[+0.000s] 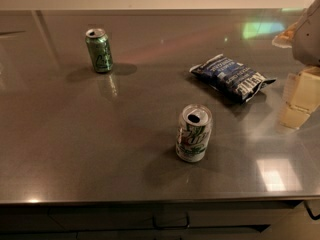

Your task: Pick green can

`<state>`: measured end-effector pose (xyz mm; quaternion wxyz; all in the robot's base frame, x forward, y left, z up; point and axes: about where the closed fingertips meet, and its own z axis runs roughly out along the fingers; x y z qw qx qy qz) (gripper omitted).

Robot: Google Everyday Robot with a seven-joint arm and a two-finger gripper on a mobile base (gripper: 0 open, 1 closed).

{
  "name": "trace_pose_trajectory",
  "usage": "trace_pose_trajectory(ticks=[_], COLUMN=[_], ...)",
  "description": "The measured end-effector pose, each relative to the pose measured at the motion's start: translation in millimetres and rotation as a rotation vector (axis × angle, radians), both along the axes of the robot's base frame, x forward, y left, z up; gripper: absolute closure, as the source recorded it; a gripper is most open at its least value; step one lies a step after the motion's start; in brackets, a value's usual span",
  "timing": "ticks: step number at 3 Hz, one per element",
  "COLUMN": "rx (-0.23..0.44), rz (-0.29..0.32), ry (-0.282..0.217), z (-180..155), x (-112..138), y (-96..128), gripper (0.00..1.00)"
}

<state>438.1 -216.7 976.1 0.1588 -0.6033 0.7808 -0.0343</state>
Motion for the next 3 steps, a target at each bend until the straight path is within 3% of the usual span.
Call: trace_pose_trajectory(ticks=[2,3], rx=[0.024,0.082], rz=[0.035,0.065], ry=[-0.021,-0.05], z=[3,5], x=[14,42], y=[13,35], gripper=[0.0,0.0])
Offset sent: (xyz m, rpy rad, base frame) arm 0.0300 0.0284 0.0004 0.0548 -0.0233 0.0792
